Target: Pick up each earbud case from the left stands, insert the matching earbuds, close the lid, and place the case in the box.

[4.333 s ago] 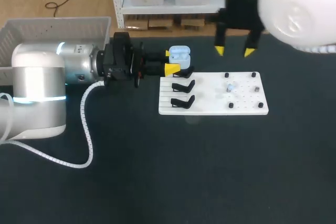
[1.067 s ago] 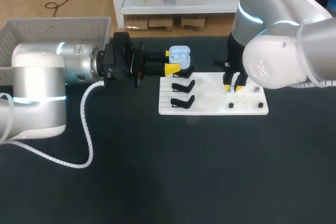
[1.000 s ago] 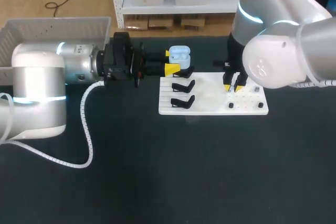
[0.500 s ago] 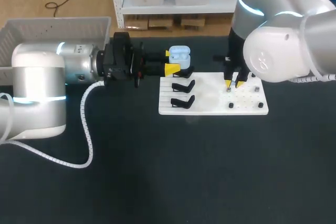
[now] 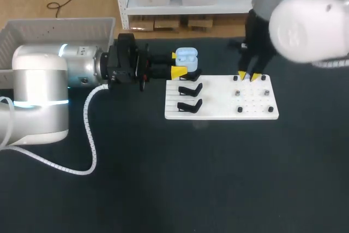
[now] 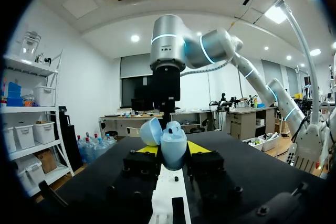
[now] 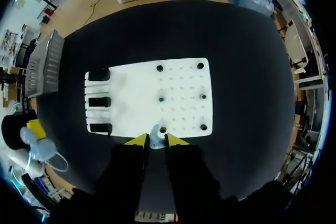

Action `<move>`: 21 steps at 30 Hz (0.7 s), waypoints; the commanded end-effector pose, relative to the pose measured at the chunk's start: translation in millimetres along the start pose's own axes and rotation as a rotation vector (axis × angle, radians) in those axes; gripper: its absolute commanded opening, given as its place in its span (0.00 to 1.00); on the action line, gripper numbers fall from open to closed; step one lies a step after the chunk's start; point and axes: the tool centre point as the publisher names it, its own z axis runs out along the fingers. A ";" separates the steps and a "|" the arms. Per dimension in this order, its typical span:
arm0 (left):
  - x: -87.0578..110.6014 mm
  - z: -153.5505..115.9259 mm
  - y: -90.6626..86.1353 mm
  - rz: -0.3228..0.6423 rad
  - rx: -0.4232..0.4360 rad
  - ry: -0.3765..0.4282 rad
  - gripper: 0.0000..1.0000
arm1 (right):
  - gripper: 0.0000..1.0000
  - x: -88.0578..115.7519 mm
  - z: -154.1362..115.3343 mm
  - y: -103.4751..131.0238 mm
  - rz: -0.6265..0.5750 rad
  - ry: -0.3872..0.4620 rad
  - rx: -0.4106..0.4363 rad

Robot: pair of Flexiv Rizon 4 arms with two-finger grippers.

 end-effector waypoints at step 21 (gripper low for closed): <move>0.5 0.1 0.9 0.000 0.001 0.000 0.00 | 0.00 39.2 -98.5 99.5 -0.280 0.064 0.090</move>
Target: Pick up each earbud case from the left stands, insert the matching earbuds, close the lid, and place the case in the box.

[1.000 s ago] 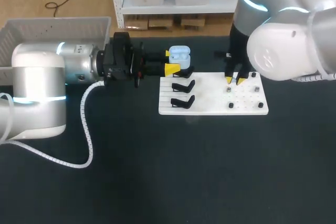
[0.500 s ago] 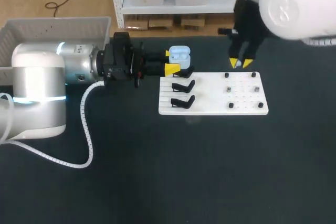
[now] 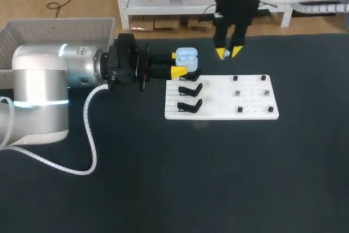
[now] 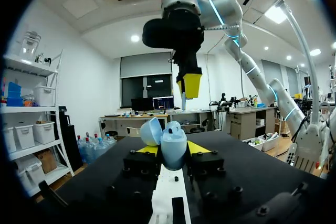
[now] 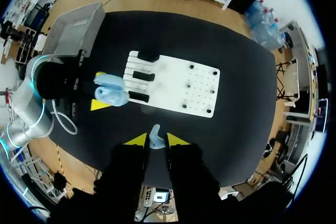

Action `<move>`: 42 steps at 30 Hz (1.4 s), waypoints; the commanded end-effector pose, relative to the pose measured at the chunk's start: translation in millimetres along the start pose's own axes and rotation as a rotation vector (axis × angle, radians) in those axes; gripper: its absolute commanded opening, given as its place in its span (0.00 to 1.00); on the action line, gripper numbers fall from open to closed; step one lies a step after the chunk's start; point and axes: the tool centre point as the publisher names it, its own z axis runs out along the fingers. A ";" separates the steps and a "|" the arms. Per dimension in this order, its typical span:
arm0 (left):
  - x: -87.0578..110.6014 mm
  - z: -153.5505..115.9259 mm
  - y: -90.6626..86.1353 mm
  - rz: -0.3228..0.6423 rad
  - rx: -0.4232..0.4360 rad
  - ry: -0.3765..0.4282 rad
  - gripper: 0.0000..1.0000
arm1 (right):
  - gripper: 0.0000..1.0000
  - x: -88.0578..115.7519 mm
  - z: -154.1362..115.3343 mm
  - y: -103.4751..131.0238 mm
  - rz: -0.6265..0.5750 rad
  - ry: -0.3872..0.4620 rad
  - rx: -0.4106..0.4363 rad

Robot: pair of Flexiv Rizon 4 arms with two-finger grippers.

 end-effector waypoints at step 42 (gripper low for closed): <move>0.4 0.2 0.9 0.000 0.002 0.000 0.00 | 0.00 -28.4 1.4 68.2 -0.226 0.028 -0.054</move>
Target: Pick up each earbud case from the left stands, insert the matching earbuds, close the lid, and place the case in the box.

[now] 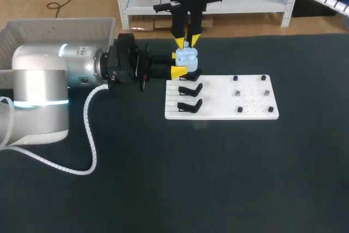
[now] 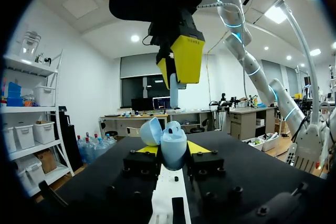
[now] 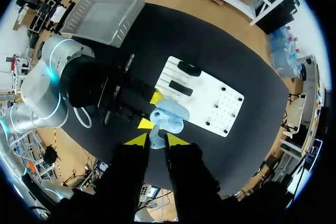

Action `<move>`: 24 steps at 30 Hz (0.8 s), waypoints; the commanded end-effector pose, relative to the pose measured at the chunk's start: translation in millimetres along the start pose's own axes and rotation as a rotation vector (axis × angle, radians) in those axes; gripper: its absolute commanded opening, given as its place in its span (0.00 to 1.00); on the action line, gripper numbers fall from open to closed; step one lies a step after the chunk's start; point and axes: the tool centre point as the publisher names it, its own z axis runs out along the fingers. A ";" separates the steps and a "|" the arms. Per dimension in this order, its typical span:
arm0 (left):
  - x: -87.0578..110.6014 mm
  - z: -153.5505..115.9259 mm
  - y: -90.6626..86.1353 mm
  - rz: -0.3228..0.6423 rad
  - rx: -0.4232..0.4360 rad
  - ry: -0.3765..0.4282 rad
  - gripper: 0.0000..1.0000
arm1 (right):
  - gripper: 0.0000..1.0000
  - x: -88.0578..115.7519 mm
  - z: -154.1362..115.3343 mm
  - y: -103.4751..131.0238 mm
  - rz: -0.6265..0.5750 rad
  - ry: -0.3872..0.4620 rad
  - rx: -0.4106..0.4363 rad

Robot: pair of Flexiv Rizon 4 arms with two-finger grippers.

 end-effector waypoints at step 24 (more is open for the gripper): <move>0.4 0.1 0.9 0.000 0.001 0.000 0.00 | 0.00 8.0 16.6 -3.3 -0.195 -0.058 0.061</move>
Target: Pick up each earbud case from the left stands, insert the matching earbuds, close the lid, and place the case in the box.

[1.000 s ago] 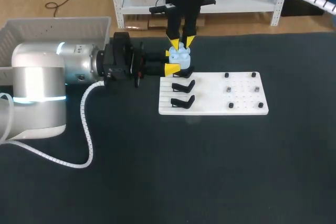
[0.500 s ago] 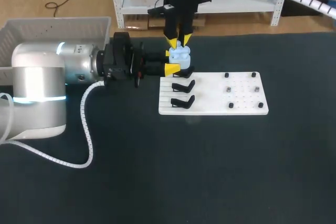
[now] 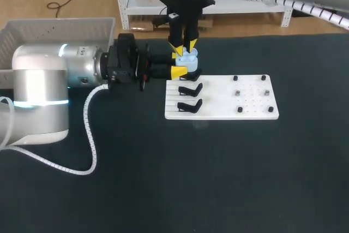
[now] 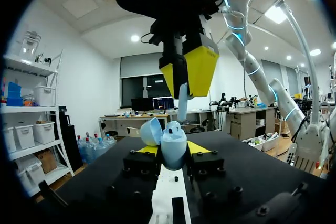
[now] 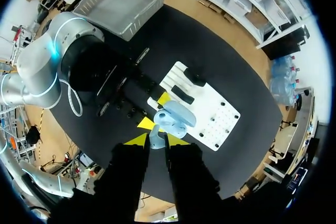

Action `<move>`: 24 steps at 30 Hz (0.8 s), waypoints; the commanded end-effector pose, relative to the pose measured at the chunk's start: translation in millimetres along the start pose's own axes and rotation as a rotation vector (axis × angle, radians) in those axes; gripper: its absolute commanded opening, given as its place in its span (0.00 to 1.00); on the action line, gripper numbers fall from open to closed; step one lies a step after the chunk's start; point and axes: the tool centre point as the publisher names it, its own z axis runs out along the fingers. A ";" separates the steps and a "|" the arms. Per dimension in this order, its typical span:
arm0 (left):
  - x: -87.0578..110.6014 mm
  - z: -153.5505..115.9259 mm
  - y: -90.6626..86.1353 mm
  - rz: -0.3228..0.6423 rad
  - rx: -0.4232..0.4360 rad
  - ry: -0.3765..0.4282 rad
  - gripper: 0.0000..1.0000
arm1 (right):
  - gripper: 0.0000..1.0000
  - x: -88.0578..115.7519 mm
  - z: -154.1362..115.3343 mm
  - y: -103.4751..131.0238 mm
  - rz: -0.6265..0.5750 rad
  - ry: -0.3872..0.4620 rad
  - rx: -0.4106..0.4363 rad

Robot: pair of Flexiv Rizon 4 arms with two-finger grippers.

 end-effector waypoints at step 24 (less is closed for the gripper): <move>0.4 0.1 0.9 0.000 0.001 0.000 0.00 | 0.00 -3.6 16.2 -1.5 0.030 -0.027 0.033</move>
